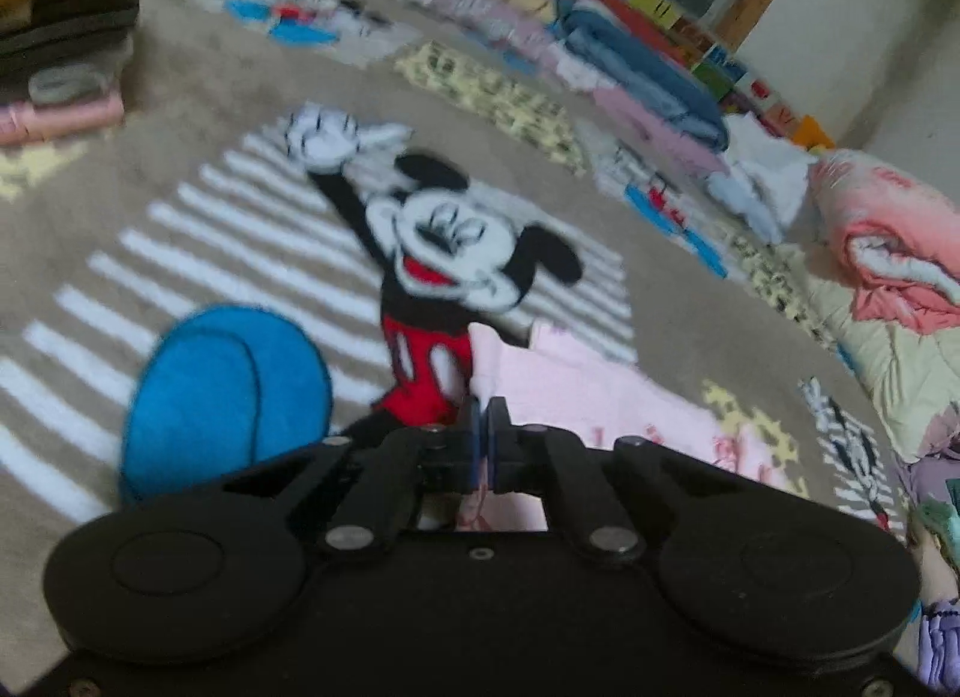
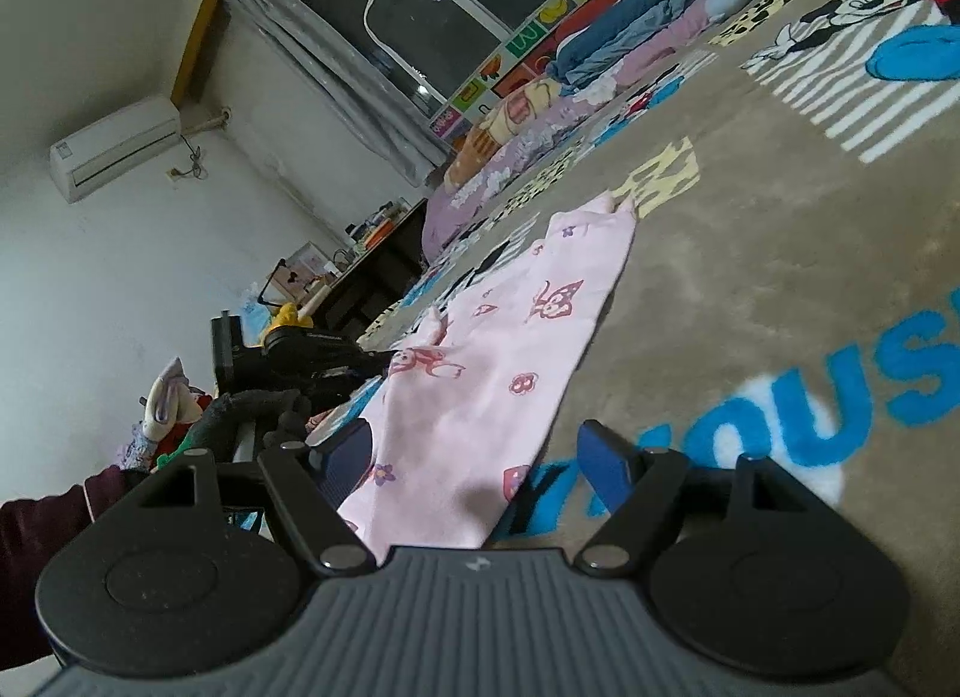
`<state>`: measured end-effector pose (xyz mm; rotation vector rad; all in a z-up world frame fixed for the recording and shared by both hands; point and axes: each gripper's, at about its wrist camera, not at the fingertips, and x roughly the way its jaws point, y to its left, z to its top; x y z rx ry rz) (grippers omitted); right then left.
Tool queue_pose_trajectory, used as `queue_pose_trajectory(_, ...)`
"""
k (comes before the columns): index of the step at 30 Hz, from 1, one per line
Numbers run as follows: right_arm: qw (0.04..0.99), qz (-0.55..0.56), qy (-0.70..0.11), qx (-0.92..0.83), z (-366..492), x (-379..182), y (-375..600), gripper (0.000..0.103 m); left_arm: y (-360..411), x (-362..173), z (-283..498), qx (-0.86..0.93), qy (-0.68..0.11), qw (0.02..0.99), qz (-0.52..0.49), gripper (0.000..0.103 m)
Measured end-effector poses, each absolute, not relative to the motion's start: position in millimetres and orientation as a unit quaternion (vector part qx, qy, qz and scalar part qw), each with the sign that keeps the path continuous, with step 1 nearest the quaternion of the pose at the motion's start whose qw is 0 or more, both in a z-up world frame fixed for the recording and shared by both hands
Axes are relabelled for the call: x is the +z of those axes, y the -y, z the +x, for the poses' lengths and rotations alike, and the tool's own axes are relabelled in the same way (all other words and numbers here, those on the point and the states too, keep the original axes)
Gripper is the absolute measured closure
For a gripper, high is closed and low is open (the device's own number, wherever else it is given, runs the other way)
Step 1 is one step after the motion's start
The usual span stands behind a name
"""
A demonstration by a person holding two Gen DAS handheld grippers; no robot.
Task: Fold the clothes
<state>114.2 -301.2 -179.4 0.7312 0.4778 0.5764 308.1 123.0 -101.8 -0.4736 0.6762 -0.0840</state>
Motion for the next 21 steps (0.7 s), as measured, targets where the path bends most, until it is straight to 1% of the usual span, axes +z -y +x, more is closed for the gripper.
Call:
queue_pose_trajectory(6,0.865,0.353,-0.225,0.275,115,-180,301,0.028,-141,-71,275,-0.021,-0.292,0.941,-0.168,0.103)
queue_pose_trajectory(10,0.865,0.355,-0.223,0.275,116,-181,301,0.028,-166,-63,256,0.007,-0.286,0.947,-0.145,0.103)
queue_pose_trajectory(18,0.865,0.357,-0.22,0.275,117,-183,302,0.028,-229,-66,221,0.066,-0.274,0.945,-0.167,0.103)
queue_pose_trajectory(21,0.864,0.359,-0.218,0.276,118,-184,303,0.028,-240,-69,205,0.08,-0.27,0.944,-0.172,0.103)
